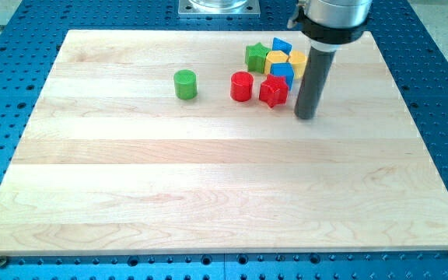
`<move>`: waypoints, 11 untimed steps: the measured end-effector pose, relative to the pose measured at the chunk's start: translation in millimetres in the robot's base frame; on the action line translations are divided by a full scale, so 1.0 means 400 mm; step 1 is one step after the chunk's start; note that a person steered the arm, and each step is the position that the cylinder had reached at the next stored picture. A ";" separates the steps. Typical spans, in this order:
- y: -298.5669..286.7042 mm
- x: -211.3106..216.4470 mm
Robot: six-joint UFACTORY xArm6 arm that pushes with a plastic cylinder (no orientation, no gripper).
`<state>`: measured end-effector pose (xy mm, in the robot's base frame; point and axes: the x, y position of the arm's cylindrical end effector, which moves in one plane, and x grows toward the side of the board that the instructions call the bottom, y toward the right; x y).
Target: Move the red star to the right of the red circle
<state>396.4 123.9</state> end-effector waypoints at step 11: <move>-0.084 0.049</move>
<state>416.2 90.2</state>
